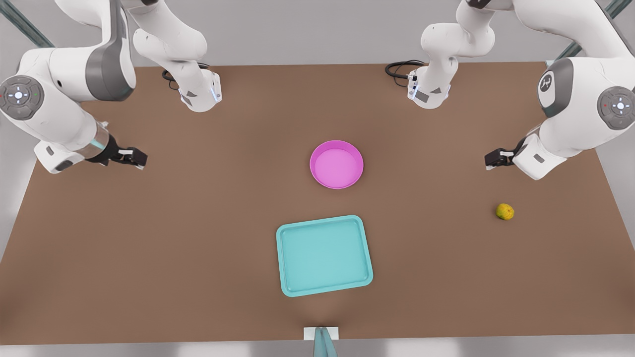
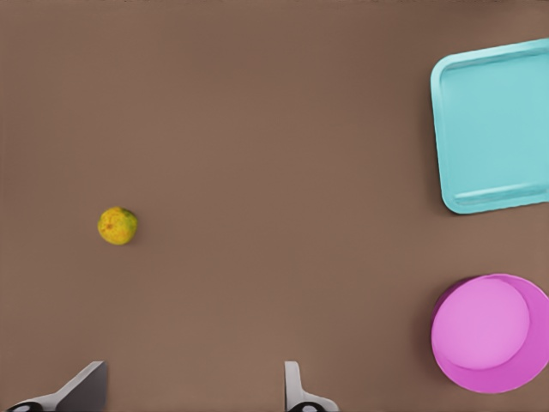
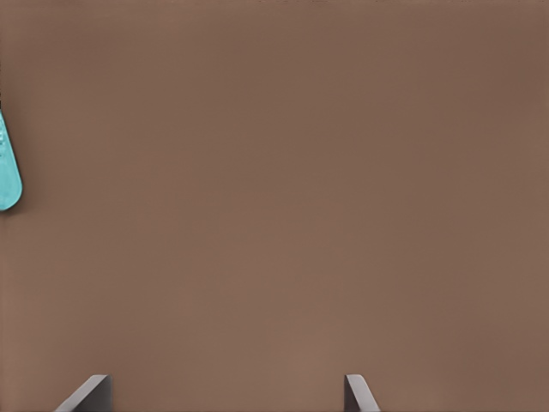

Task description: Place the orange on the plate with the left arm and the plate on the tray with the right arm

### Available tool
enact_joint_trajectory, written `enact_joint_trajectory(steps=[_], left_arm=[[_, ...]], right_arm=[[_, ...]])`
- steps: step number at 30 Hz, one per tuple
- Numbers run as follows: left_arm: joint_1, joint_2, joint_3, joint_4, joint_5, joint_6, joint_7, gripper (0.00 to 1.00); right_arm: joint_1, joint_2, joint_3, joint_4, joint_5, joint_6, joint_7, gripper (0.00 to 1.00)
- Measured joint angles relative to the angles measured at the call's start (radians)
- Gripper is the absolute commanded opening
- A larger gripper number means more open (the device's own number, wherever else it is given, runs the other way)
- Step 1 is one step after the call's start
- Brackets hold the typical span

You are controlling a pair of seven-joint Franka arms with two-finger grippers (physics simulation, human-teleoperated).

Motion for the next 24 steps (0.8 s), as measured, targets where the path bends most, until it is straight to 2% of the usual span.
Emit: enact_joint_trajectory(steps=[2,4,6,9,16,24], left_arm=[[-0.004,0.009,0.005,-0.011,0.0,0.006,0.0,1.0],[0.003,0.039,0.033,-0.123,0.005,0.026,0.001,1.0],[0.044,0.09,0.092,-0.305,-0.008,0.146,0.016,1.0],[0.151,0.197,0.162,-0.418,-0.077,0.352,0.074,1.0],[0.218,0.326,0.179,-0.435,-0.12,0.641,0.286,1.0],[0.224,0.405,0.179,-0.436,-0.13,0.798,0.474,1.0]], right_arm=[[-0.001,0.002,-0.001,0.003,-0.001,0.024,0.008,1.0],[-0.001,0.003,0.0,0.004,-0.001,0.041,0.015,1.0],[0.001,0.007,0.0,0.004,-0.001,0.052,0.021,1.0],[0.002,0.012,-0.001,0.004,-0.001,0.062,0.03,1.0],[0.001,0.018,-0.001,0.004,-0.001,0.07,0.044,1.0],[-0.001,0.023,-0.001,0.002,-0.001,0.07,0.056,1.0]])
